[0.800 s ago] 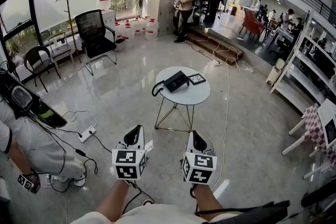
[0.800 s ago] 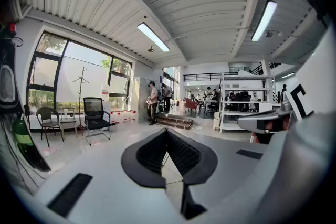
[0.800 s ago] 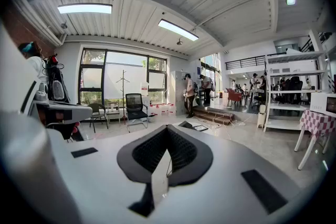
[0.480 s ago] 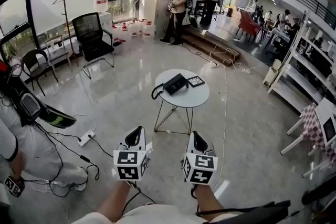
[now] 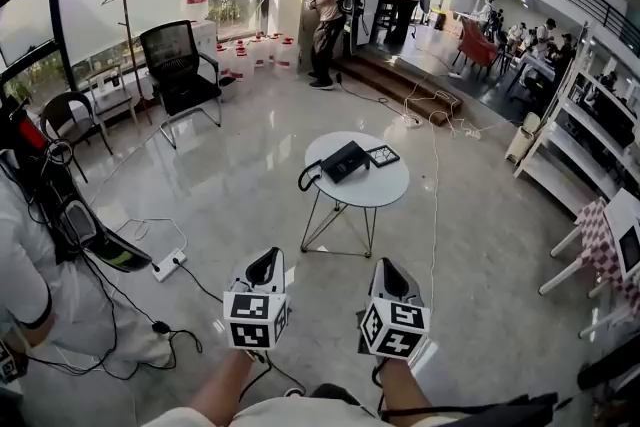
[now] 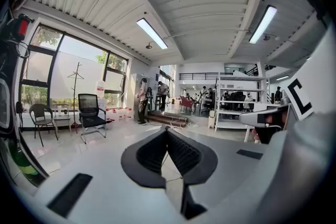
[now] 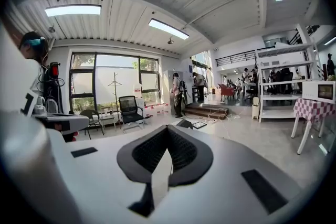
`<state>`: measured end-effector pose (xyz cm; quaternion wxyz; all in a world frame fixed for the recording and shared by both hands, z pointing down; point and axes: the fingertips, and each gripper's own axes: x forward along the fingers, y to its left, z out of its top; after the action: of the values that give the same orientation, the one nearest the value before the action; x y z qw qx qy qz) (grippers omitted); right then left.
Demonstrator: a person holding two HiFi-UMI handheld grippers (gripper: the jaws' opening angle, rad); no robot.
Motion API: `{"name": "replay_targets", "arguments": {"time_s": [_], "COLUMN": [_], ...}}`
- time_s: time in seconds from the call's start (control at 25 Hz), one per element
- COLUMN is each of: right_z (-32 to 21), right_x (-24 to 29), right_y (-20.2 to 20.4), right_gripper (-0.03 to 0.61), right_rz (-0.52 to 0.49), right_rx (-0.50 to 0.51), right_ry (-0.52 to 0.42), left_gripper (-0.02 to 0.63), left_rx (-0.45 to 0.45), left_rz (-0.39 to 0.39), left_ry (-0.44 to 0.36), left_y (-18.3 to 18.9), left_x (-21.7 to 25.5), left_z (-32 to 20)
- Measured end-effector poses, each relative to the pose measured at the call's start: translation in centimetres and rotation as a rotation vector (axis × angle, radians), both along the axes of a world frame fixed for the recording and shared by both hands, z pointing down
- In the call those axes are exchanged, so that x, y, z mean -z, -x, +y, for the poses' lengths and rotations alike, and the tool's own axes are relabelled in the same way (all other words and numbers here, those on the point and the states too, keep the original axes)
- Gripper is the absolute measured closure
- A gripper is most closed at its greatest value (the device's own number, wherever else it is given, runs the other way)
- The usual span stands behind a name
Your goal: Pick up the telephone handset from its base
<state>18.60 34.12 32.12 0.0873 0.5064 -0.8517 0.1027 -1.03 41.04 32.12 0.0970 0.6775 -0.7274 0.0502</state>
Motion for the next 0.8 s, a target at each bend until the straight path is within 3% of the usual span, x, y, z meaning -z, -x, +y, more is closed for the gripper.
{"name": "replay_targets", "arguments": {"time_s": [0.44, 0.8], "right_z": [-2.4, -9.1], "right_x": [-1.9, -2.0], "right_y": [-0.3, 1.3], "right_gripper": [0.554, 0.555], "right_rz": [0.035, 0.045], "right_rx": [-0.035, -0.019], "right_ry": [0.034, 0.018], "left_gripper": [0.597, 0.597], "left_rx": [-0.013, -0.013], "left_rz": [0.022, 0.024], "left_ry": [0.024, 0.025], "left_y": [0.8, 1.8], "left_x": [-1.9, -2.7], "left_z": [-2.5, -8.2]}}
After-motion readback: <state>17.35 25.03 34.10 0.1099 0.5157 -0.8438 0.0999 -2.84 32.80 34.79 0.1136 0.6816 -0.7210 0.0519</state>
